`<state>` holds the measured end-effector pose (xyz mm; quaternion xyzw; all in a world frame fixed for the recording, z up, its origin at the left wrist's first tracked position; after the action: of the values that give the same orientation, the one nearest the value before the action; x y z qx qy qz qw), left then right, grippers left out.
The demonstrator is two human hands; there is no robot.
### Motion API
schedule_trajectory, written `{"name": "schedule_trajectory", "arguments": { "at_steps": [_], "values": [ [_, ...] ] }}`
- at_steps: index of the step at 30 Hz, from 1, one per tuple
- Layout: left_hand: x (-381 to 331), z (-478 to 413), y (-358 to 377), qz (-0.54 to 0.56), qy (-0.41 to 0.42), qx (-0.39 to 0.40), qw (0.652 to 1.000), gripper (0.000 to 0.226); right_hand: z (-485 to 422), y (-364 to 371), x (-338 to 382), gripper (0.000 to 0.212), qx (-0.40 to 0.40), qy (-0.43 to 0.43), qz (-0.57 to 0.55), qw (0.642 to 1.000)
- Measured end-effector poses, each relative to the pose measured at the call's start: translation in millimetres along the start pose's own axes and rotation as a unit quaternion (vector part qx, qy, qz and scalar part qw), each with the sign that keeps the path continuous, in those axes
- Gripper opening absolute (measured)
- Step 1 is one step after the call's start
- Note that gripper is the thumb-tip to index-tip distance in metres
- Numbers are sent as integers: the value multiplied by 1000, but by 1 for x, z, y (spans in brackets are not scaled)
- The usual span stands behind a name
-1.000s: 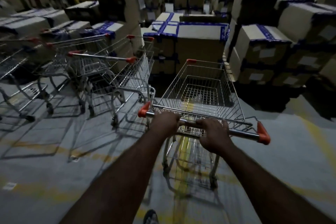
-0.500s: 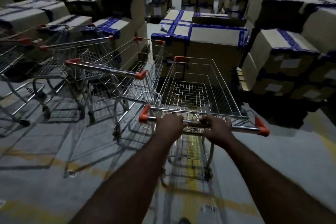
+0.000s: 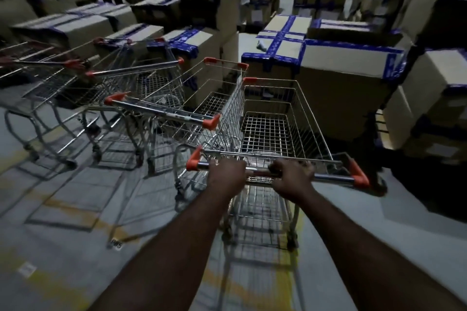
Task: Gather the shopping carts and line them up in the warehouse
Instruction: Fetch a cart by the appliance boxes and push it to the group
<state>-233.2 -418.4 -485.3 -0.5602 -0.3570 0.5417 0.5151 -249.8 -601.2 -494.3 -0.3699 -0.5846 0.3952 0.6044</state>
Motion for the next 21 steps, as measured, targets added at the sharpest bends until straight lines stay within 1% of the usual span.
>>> {"name": "schedule_trajectory", "arguments": {
  "at_steps": [5,8,9,12,14,16,19,21],
  "values": [
    [10,-30,-10,0,-20,-16,1000,36,-42,-8,11,38,16,-16,-7,1000],
    [21,-46,-18,-9,-21,-5,1000,46,-62,-5,17,38,29,-24,6,999],
    [23,-51,-20,-7,-22,-1,1000,51,-68,-4,19,42,35,-26,6,999],
    [24,-64,-27,2,-21,6,1000,67,-84,-5,28,69,45,-42,38,997],
    [26,-70,-31,-3,-20,14,1000,68,-96,-4,37,66,33,-68,86,993],
    [30,-73,-31,-5,-22,24,999,70,-103,-1,44,60,33,-78,97,992],
    [42,-75,-25,-2,-13,55,998,79,-105,13,49,57,64,-71,108,990],
    [50,-80,-26,7,14,71,997,79,-107,17,46,58,71,-58,133,987]
  ]
}}
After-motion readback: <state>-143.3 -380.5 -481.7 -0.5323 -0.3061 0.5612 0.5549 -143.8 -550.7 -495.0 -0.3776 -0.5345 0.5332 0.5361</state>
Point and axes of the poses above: each hand's wrist, its own z-axis away from the middle knuckle, its own y-axis out of the palm, x = y × z, the point moved 1 cm from there along -z, towards the middle knuckle, and after that the axes turned 4 degrees about z, right-handed, at the moved point
